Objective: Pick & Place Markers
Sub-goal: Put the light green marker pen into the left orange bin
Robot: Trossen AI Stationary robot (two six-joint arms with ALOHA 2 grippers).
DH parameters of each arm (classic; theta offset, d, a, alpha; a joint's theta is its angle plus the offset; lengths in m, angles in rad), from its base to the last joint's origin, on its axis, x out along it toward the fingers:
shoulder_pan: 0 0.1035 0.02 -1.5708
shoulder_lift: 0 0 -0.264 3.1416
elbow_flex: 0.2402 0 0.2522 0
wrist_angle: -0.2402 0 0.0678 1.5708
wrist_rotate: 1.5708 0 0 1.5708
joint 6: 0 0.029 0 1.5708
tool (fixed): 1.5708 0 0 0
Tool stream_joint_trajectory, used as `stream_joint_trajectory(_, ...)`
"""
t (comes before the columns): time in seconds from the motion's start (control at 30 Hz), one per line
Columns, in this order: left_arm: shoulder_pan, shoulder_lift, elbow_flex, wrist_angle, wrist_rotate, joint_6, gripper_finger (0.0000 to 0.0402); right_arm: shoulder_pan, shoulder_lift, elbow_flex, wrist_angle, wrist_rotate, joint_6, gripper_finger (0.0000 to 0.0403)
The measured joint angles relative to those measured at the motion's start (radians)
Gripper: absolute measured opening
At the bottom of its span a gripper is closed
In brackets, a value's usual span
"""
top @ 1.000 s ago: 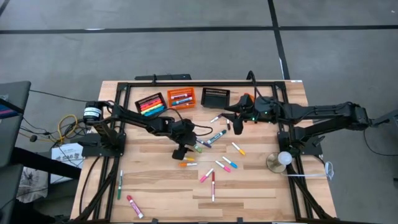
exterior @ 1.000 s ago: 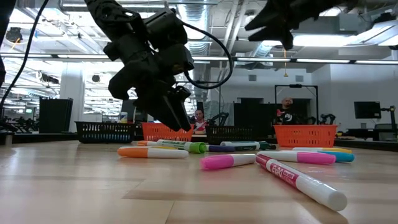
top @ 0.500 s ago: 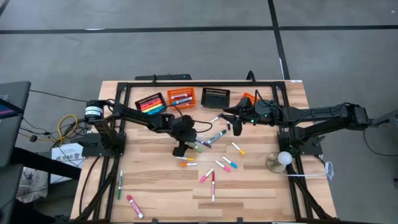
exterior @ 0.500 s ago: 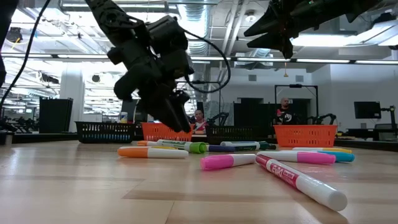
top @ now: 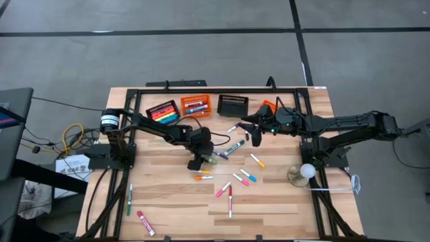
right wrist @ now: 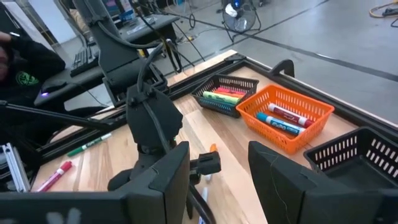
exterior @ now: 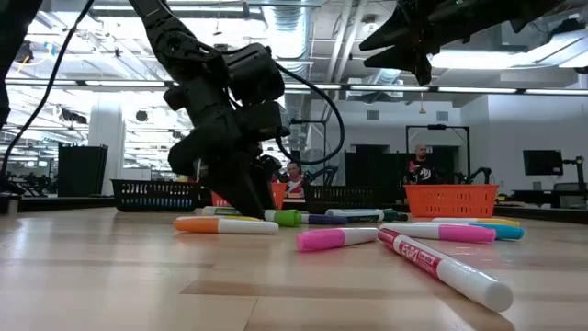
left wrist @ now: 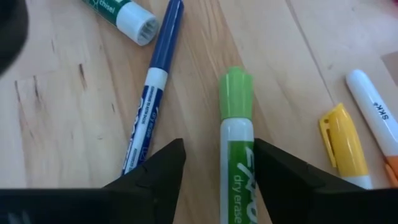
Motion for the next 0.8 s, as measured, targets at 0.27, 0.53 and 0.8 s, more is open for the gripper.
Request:
stream_joint_trajectory(0.27, -0.003, 0.001, 0.001, -0.016, 0.007, -0.017, 0.0092, 0.0, 0.0, 0.0, 0.011, 0.001, -0.008, 0.0156)
stream_joint_trajectory(0.53, -0.008, -0.042, -0.005, -0.099, 0.069, -0.063, 0.0063, 0.0, 0.0, 0.0, 0.015, 0.001, -0.008, 0.0156)
stream_joint_trajectory(0.8, -0.006, -0.248, -0.006, -0.193, 0.067, -0.078, 0.0064, 0.0, 0.0, 0.0, 0.022, 0.002, -0.008, 0.0156)
